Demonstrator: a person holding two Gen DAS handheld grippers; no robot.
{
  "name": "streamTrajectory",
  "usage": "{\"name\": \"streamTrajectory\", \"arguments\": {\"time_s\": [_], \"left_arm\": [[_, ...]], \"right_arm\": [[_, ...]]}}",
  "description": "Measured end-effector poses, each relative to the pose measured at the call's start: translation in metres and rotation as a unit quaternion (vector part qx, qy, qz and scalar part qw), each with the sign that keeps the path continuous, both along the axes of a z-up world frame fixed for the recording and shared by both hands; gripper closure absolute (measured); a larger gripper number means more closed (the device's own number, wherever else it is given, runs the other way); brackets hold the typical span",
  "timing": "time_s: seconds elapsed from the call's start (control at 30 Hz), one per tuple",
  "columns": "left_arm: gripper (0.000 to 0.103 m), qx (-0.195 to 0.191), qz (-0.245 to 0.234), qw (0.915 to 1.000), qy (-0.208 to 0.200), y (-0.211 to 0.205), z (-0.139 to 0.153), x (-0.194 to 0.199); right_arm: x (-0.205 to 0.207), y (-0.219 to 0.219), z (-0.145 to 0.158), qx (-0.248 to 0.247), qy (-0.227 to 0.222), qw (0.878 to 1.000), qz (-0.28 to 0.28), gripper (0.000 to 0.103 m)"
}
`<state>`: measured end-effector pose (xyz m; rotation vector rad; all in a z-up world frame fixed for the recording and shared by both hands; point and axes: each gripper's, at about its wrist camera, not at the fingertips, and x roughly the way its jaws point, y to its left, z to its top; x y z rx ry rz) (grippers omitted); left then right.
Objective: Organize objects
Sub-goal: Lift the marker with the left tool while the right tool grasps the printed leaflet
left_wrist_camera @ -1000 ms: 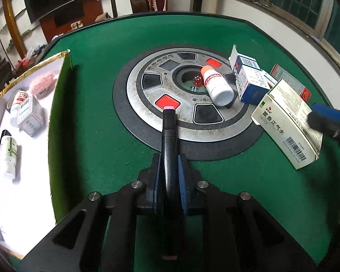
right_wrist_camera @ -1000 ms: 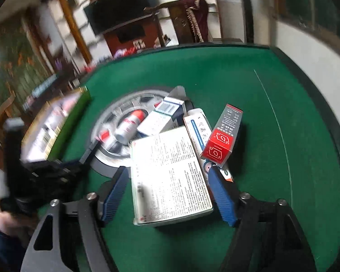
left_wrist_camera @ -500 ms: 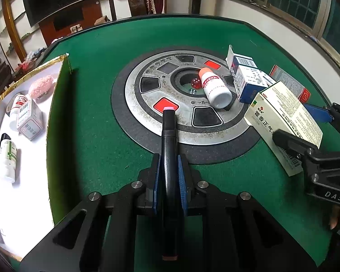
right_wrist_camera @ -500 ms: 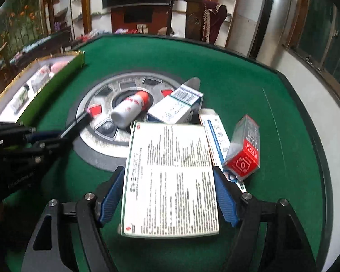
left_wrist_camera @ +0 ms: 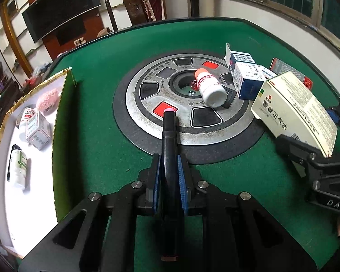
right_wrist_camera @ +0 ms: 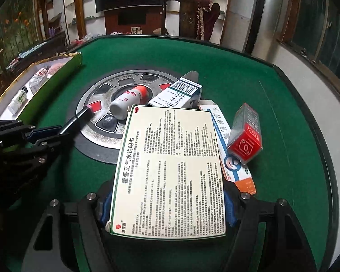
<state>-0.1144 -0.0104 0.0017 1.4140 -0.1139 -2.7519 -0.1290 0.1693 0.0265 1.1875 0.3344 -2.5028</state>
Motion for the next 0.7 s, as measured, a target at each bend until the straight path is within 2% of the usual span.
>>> {"name": "streamTrajectory", "arguments": {"time_s": [0.17,0.47,0.7], "left_arm": [[0.089,0.015,-0.009,0.9999,0.001,-0.001,0.001,-0.001],[0.089,0.005,-0.012,0.999,0.043,0.003,0.02,0.008],[0.089,0.004,-0.006,0.9983,0.057,0.001,0.027,0.01]], "right_arm": [[-0.002,-0.001,-0.002,-0.003,-0.003,1.0,-0.007,0.03],[-0.002,0.009,0.009,-0.036,0.013,0.999,-0.017,0.03],[0.0,0.007,0.01,-0.055,0.009,0.998,-0.01,0.03]]}}
